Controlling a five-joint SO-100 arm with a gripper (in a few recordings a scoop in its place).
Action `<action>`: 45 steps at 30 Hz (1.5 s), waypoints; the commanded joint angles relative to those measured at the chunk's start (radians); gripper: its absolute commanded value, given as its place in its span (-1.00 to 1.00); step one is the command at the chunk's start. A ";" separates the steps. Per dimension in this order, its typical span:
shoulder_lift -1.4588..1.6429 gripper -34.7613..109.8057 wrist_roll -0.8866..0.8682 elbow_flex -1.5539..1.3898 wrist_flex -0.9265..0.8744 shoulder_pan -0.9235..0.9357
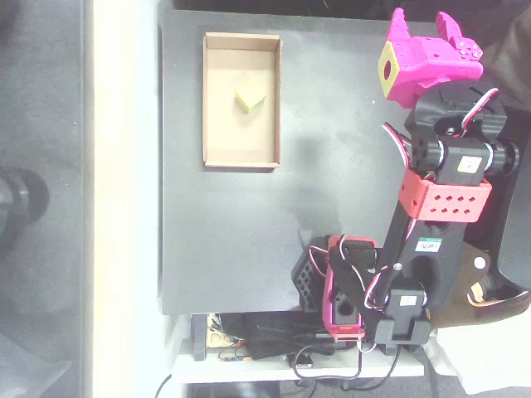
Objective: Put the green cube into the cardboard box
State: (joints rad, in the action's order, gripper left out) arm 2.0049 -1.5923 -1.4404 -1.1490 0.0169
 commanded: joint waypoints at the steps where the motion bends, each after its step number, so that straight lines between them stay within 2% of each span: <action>1: 0.055 -0.28 -0.115 -0.043 -0.006 0.032; 12: 0.512 -0.30 -0.109 -0.638 0.005 0.017; 20: 0.807 -0.47 -0.109 -0.997 0.008 0.017; 27: 1.022 -0.48 -0.109 -1.269 0.008 0.015; 35: 1.187 -0.48 -0.109 -1.505 -0.003 0.014; 45: 1.239 -0.47 -0.109 -1.660 -0.005 0.014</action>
State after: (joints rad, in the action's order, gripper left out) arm 3.2290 -1.5923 -3.0818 -1.1490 0.0184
